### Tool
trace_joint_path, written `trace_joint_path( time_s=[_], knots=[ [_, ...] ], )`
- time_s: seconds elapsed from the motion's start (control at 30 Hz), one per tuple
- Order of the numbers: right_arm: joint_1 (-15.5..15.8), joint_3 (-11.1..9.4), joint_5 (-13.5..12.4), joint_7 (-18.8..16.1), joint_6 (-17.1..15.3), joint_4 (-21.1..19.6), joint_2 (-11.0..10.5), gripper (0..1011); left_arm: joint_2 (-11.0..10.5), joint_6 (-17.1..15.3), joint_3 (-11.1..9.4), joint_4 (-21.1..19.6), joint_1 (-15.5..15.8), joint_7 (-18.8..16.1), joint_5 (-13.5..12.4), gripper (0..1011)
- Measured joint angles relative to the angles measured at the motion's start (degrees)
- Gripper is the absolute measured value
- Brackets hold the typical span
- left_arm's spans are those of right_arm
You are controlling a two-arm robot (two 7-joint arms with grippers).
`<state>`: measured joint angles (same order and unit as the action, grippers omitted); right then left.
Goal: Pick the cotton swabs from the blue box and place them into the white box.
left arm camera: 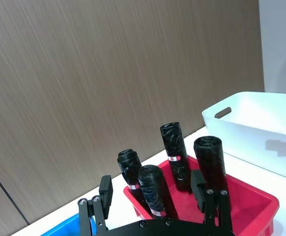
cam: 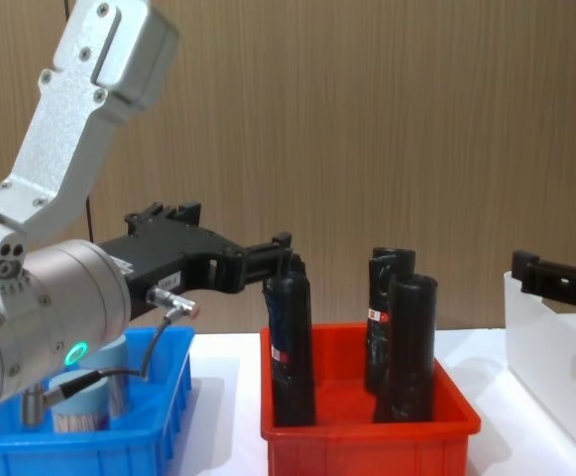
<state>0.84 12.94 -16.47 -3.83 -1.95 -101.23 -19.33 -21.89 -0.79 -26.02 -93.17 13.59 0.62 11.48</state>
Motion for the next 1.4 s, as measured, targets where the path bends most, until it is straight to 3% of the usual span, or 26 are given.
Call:
trace_joint_path(
  time_s=[1.4],
  knots=[
    [0.0, 0.0, 0.0, 0.0, 0.0, 0.0, 0.0, 1001, 0.0, 0.0, 0.0, 0.0, 0.0, 0.0, 0.0, 1004]
  ],
)
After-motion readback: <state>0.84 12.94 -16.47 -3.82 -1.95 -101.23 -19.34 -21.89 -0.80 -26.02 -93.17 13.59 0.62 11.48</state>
